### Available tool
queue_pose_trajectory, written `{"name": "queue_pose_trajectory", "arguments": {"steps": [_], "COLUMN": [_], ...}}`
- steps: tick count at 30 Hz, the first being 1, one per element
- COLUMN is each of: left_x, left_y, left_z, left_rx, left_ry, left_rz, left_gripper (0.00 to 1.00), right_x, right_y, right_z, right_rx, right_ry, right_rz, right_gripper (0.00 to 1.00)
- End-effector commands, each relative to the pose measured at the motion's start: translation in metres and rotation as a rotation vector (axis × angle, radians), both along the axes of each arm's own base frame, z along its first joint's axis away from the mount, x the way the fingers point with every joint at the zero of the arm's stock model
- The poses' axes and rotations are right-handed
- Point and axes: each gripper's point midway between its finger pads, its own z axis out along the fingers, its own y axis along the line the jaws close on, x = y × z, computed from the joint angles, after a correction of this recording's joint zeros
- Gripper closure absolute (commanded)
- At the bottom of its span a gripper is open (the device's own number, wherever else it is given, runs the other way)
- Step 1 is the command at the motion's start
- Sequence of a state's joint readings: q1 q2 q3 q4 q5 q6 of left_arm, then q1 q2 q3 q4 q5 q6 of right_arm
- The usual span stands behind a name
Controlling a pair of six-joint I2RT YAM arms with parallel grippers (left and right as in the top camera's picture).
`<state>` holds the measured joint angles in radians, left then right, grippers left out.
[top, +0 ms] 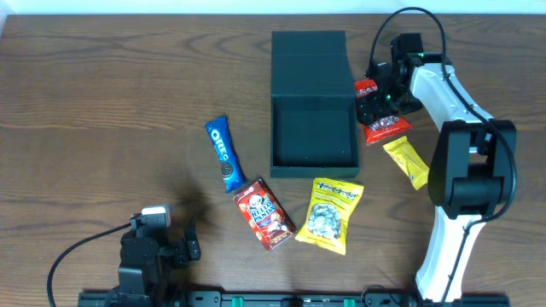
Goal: Pack container
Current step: 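Close the right gripper on the red HACKS bag and lift it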
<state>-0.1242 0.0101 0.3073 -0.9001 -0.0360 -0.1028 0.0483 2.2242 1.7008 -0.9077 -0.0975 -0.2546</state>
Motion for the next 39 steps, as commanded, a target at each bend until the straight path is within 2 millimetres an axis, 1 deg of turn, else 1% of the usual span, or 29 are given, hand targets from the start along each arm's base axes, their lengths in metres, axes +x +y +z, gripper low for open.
{"name": "queue_pose_trajectory", "arguments": {"steps": [1, 2, 3, 7, 9, 19, 24, 28, 34, 39], "left_x": [-0.006, -0.006, -0.006, -0.006, -0.006, -0.006, -0.006, -0.006, -0.006, -0.006], "left_y": [0.001, 0.001, 0.001, 0.001, 0.001, 0.001, 0.001, 0.001, 0.001, 0.001], "left_z": [-0.02, -0.02, -0.02, -0.02, -0.02, -0.02, -0.02, -0.02, -0.02, -0.02], "left_rx": [0.021, 0.021, 0.021, 0.021, 0.021, 0.021, 0.021, 0.021, 0.021, 0.021], "left_ry": [0.06, 0.06, 0.06, 0.06, 0.06, 0.06, 0.06, 0.06, 0.06, 0.06], "left_rz": [-0.01, -0.01, -0.01, -0.01, -0.011, -0.01, -0.01, -0.01, -0.01, -0.01], "left_gripper": [0.05, 0.05, 0.05, 0.05, 0.05, 0.05, 0.05, 0.05, 0.05, 0.05], "right_x": [0.0, -0.001, -0.002, -0.004, -0.003, -0.004, -0.005, -0.007, -0.011, -0.014], "right_y": [0.003, 0.003, 0.003, 0.003, 0.003, 0.003, 0.003, 0.003, 0.002, 0.001], "right_z": [-0.004, -0.005, -0.006, -0.007, -0.007, -0.007, -0.007, -0.007, -0.008, -0.008], "right_rx": [0.003, 0.003, 0.003, 0.002, 0.002, 0.002, 0.002, 0.002, 0.001, 0.001], "right_ry": [0.008, 0.012, 0.015, 0.021, 0.021, 0.022, 0.026, 0.036, 0.053, 0.063], "right_rz": [0.011, 0.011, 0.011, 0.011, 0.011, 0.011, 0.01, 0.01, 0.009, 0.008], "right_gripper": [0.02, 0.08, 0.2, 0.35, 0.37, 0.34, 0.41, 0.48, 0.49, 0.58]}}
